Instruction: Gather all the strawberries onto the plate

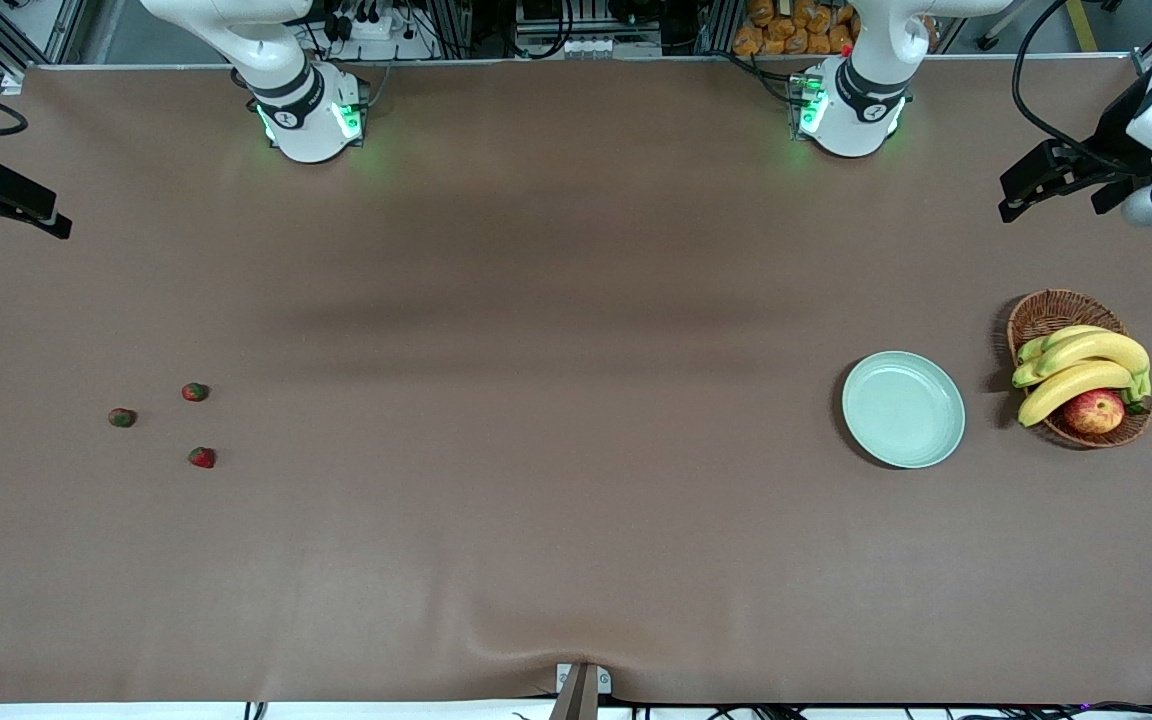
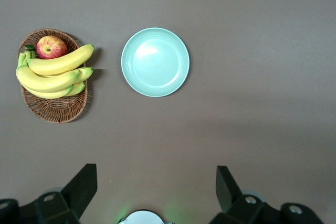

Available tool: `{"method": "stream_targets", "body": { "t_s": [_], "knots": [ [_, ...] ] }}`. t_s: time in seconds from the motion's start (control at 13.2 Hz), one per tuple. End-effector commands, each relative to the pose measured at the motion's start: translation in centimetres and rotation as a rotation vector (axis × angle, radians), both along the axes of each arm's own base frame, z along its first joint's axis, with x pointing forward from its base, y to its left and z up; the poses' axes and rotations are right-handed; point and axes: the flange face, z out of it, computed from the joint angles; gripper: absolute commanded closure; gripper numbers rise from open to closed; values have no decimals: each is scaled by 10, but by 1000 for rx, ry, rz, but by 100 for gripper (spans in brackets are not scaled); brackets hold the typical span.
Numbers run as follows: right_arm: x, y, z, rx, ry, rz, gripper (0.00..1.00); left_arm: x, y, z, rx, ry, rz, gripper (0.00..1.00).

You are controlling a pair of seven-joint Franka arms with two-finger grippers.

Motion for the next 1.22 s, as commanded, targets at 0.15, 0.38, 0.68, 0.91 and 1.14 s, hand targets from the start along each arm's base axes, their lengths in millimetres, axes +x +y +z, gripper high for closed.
{"method": "stream_targets", "body": {
  "t_s": [0.15,0.38,0.68,0.91,1.14],
  "knots": [
    [5,-4,-23,7,25,-23,0,-7,5,8,-10,33,-1,0],
    [11,-2,-41,6,18,-22,0,-8,5,6,-5,43,4,0],
    [40,-7,-92,-2,24,-24,0,-6,6,5,-7,44,11,0],
    [75,-11,-138,-20,5,-26,0,-2,5,1,-6,47,10,0],
    [111,-18,-200,-56,-36,47,0,-3,4,3,-18,42,5,0]
  ]
}}
